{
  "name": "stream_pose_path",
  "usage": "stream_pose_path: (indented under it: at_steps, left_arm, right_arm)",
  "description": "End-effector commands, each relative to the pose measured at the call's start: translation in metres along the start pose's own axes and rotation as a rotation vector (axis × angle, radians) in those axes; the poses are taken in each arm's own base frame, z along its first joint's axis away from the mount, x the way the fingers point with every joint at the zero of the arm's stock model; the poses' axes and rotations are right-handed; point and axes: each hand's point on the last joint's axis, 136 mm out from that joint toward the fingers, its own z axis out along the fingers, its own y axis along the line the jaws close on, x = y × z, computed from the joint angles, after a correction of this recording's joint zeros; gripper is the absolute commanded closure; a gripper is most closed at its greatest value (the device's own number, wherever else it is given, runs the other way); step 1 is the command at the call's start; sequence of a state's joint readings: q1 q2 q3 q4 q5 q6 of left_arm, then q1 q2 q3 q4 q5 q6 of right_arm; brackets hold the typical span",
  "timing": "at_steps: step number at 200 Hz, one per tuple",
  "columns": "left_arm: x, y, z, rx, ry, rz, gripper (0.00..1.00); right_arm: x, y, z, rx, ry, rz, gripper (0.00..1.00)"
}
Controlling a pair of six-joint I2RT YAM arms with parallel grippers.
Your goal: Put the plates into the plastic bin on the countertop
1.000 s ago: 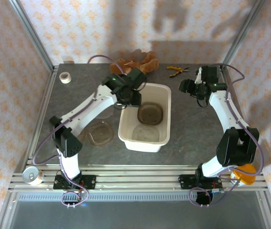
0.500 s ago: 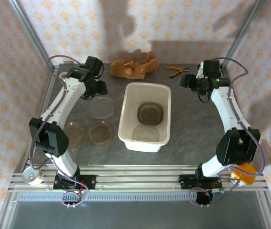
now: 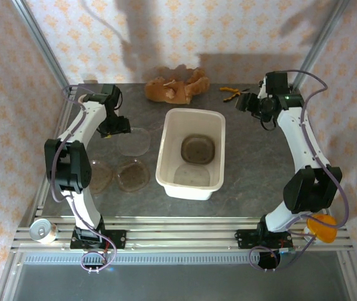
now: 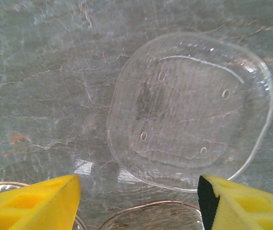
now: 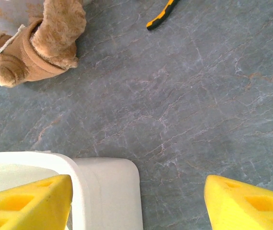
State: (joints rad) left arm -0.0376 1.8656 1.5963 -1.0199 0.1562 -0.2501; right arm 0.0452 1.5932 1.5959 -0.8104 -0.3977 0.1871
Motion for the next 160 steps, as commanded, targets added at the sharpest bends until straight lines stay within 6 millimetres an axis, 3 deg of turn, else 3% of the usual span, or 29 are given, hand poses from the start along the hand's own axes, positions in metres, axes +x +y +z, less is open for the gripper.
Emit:
stream_pose_path:
  at_steps: [1,20,26,55,160]
  left_arm:
    - [-0.001,0.001,0.008,0.046,0.024,0.034,0.31]
    - [-0.004,0.002,0.013,0.060,0.031,0.050,0.31]
    - [-0.002,0.003,0.026,0.057,0.063,0.059,0.31]
    - [0.001,0.005,0.045,0.061,0.114,0.086,0.31]
    - [0.001,0.011,0.078,0.043,0.193,0.122,0.34]
  right_arm:
    - [-0.004,-0.001,-0.004,0.043,0.006,0.025,0.27]
    - [-0.003,0.001,-0.002,0.046,0.014,0.029,0.27]
    - [-0.002,0.002,-0.001,0.047,0.017,0.028,0.27]
    - [0.004,-0.001,0.004,0.063,0.036,0.031,0.27]
    - [0.007,-0.005,0.014,0.088,0.055,0.031,0.27]
